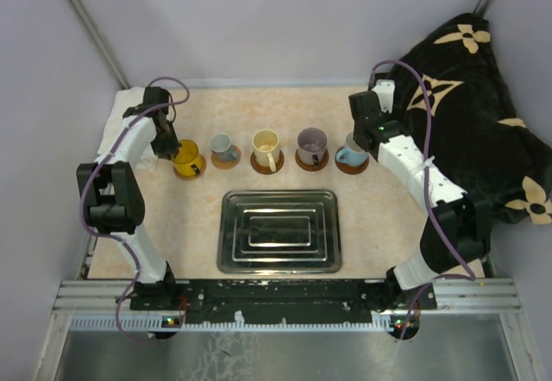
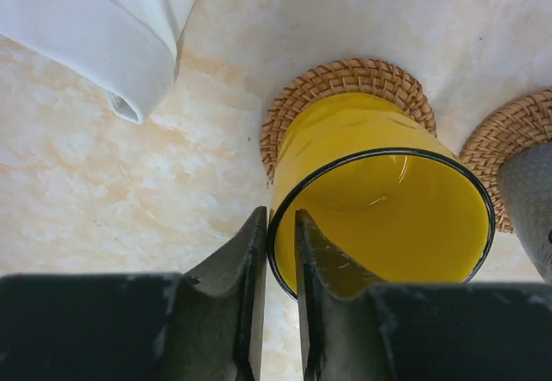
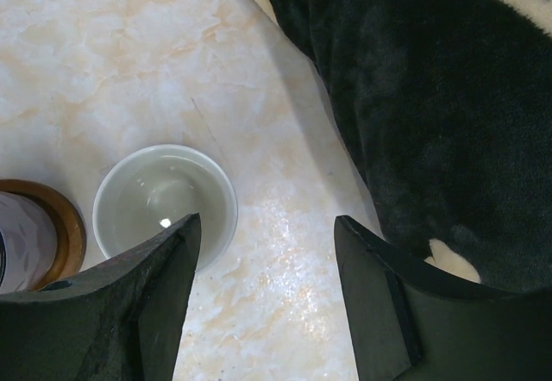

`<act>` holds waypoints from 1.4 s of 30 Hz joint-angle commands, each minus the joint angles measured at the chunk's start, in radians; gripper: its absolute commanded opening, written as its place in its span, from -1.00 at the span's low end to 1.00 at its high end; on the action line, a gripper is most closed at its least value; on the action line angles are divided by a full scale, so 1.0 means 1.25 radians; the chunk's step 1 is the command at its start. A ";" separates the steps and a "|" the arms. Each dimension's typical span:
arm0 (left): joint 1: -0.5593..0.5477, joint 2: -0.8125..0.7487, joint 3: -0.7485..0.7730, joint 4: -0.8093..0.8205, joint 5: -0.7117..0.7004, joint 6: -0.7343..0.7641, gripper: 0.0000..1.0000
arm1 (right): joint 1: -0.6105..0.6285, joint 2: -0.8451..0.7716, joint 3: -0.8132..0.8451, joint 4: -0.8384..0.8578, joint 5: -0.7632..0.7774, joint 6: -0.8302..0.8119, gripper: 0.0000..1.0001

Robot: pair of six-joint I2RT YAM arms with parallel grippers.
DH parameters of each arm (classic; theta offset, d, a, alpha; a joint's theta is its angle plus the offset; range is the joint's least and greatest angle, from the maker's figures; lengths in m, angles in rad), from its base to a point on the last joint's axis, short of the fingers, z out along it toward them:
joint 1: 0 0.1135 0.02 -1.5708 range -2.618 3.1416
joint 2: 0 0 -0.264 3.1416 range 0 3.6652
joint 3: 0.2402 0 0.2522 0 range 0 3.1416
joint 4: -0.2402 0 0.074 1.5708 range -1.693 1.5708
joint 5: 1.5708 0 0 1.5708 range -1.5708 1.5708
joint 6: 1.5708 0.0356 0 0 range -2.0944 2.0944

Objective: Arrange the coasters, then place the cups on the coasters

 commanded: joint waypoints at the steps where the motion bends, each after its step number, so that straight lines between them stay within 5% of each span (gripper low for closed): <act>1: 0.000 -0.023 0.001 0.012 0.005 -0.004 -0.35 | -0.004 -0.007 -0.008 0.026 0.004 0.014 0.29; 6: -0.001 -0.020 -0.005 0.012 0.015 -0.011 0.37 | -0.005 -0.007 -0.010 0.026 0.002 0.013 0.29; 19: -0.001 -0.119 0.007 0.045 0.007 -0.039 0.89 | -0.005 -0.014 -0.017 0.038 0.007 0.011 0.29; 25: -0.005 -0.196 -0.049 0.037 0.022 -0.070 0.92 | -0.004 -0.013 -0.012 0.021 0.009 0.025 0.32; 29: -0.008 -0.268 -0.113 0.009 0.023 -0.103 0.66 | -0.004 -0.019 -0.012 -0.014 0.002 0.049 0.35; 34: -0.015 -0.333 -0.147 -0.004 0.016 -0.134 0.58 | -0.004 -0.032 -0.027 -0.074 -0.021 0.099 0.39; 42: -0.030 -0.314 -0.128 0.038 0.057 -0.130 0.57 | 0.019 -0.052 -0.037 -0.072 -0.087 0.198 0.41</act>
